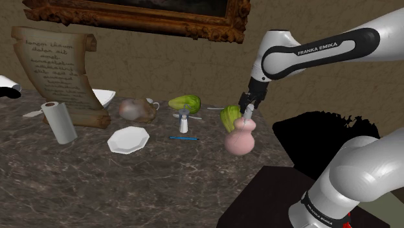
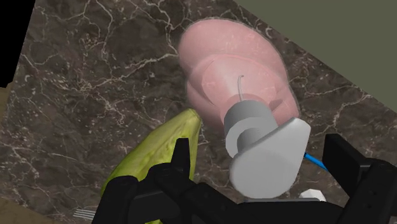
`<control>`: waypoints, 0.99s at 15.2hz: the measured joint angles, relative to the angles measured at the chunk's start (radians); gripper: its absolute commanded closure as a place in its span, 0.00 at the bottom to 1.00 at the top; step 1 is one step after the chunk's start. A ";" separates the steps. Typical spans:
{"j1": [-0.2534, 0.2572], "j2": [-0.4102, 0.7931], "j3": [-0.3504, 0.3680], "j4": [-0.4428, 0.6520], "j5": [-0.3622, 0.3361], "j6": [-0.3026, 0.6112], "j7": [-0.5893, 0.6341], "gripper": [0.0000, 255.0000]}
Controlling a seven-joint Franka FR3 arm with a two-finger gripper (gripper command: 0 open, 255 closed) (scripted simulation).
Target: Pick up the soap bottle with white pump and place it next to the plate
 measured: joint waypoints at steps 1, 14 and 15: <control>0.000 0.001 0.000 -0.002 0.000 0.003 0.000 0.00; 0.000 0.003 0.000 -0.004 0.000 0.007 0.000 1.00; 0.000 0.003 0.000 -0.004 0.000 0.007 0.000 1.00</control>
